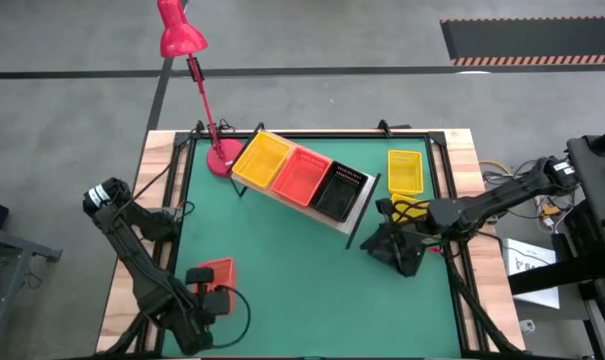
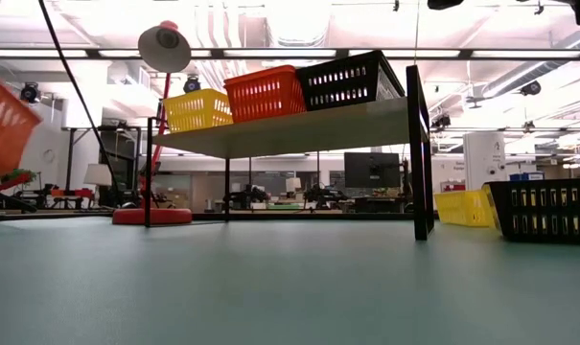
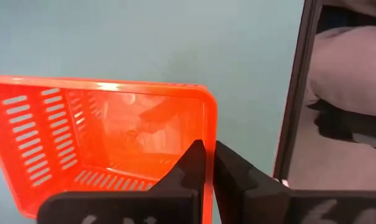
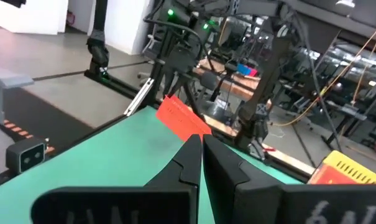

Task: Stack baskets on shelf by color
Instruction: Stack the orange bin on top of the other orange bins on the shelf

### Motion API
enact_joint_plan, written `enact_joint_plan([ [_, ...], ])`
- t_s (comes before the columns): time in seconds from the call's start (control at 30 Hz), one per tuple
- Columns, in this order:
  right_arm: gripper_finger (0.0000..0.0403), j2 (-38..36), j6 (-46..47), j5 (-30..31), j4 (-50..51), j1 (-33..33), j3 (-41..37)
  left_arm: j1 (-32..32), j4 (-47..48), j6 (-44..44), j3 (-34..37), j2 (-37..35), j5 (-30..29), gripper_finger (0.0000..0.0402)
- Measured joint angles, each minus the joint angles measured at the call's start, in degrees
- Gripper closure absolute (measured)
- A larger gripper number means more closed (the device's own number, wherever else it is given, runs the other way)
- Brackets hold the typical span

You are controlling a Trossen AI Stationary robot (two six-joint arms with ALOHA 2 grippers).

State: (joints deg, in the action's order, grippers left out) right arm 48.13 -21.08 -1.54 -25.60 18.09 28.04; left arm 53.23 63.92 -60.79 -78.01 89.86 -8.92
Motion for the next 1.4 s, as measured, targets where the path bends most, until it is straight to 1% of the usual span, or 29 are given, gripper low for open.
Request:
enact_joint_plan([
  [0.2, 0.0394, -4.28, 0.24, 0.04, -0.05, -3.06, -2.28, -0.75, 0.15, 4.11, -1.95, 0.00, -4.88, 0.0401],
  [0.4, 0.0394, -5.85, 0.47, -0.24, -0.46, -7.24, -3.72, -2.06, 0.06, 8.08, -3.93, 0.00, -9.95, 0.0402],
  [0.67, 0.0394, -13.40, 0.04, -0.48, -0.47, -7.64, -7.17, -3.04, -0.17, 10.34, -6.07, 0.00, -11.49, 0.0402],
  [0.87, 0.0394, -18.23, 2.36, -0.46, -0.43, -7.64, -10.72, -3.57, -0.68, 14.77, -9.27, 0.00, -15.03, 0.0401],
  [1.0, 0.0394, -19.13, 3.10, -0.46, -0.44, -7.64, -11.87, -4.17, -1.08, 21.52, -13.16, 0.02, -19.04, 0.0401],
  [1.07, 0.0394, -19.23, 3.12, -0.46, -0.35, -7.64, -12.18, -4.60, -1.60, 26.56, -14.88, 0.00, -21.00, 0.0401],
  [1.23, 0.0394, -19.20, 3.41, -0.44, -0.48, -7.64, -11.88, -5.83, -2.45, 41.03, -19.88, 0.00, -27.06, 0.0401],
  [1.33, 0.0394, -19.20, 3.97, -0.44, -0.44, -7.64, -11.83, -6.77, -2.47, 50.43, -22.14, 0.00, -32.25, 0.0401],
  [1.4, 0.0394, -19.20, 4.02, -0.44, -0.42, -7.64, -11.83, -7.55, -2.67, 58.28, -23.03, 0.00, -36.08, 0.0401],
])
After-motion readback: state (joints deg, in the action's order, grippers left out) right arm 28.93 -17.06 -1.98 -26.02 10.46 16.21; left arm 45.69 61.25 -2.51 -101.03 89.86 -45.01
